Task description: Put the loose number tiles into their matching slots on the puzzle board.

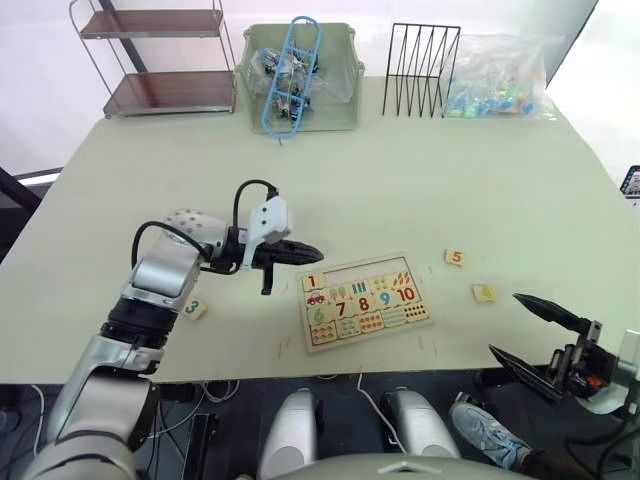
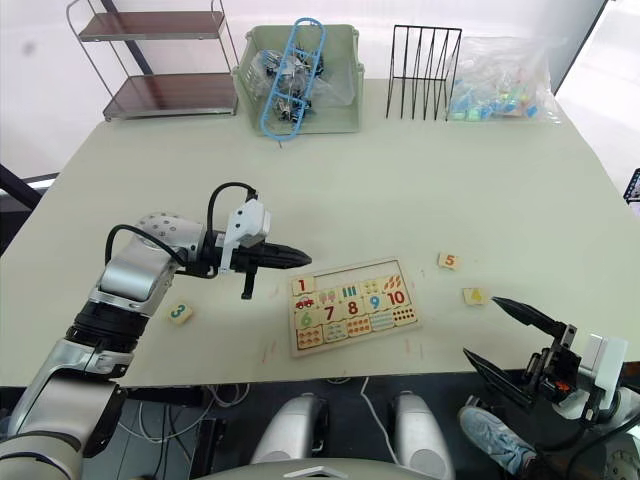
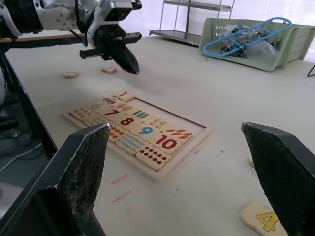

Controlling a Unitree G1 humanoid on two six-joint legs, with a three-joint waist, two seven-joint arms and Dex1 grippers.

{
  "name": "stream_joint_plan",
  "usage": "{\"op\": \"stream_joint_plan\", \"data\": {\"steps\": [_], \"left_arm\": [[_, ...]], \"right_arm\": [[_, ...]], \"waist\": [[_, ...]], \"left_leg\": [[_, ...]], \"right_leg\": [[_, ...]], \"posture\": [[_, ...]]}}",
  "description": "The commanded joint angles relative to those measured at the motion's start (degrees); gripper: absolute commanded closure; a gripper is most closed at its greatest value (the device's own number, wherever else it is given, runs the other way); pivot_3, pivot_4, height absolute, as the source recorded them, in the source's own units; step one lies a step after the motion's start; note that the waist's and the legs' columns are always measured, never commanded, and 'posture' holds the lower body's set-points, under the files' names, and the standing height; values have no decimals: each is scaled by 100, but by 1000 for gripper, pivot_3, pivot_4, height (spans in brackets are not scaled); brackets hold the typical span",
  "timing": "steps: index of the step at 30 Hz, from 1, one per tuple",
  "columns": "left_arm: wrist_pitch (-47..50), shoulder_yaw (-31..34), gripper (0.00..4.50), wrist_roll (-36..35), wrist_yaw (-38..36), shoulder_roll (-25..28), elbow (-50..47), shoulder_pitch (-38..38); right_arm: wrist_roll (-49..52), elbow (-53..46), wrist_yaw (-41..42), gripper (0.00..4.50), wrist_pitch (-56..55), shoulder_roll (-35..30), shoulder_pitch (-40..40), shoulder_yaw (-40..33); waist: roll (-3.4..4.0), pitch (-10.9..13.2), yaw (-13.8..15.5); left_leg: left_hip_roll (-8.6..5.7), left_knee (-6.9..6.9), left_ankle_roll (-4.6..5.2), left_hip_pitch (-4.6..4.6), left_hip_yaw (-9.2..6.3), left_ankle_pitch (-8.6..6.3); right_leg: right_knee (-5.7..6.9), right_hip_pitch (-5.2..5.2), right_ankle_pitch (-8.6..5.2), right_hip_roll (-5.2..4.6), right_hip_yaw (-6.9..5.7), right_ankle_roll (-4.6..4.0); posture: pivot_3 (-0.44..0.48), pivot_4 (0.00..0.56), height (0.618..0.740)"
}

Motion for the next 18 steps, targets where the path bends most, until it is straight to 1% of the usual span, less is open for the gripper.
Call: {"op": "stream_joint_plan", "data": {"steps": [1, 6, 11, 18], "left_arm": [[-600, -160, 4436, 252, -247, 17, 192, 47], [-950, -283, 4436, 490, -244, -118, 435, 115], [-1099, -397, 4436, 714, -187, -235, 664, 135], [-1051, -368, 4436, 689, -207, -233, 657, 226]], "right_arm": [[45, -26, -6, 0, -151, 27, 93, -196], [58, -38, -14, 0, -174, 8, 138, -211], [56, -66, -29, 0, -190, -18, 173, -226], [65, -105, -47, 0, -178, -41, 203, -240]], "waist": [[0, 0, 0], [0, 0, 7], [0, -1, 5], [4, -4, 3]], "left_leg": [[0, 0, 0, 0, 0, 0], [0, 0, 0, 0, 0, 0], [0, 1, 0, 0, 4, 0], [0, 1, 0, 4, 2, 0]], "right_leg": [[0, 0, 0, 0, 0, 0], [-1, 1, 0, 0, 0, 0], [-3, 4, 1, -3, 2, 1], [-1, 6, 0, -2, 1, 1]], "posture": [[0, 150, 740], [0, 150, 740], [0, 150, 740], [0, 150, 740]]}}
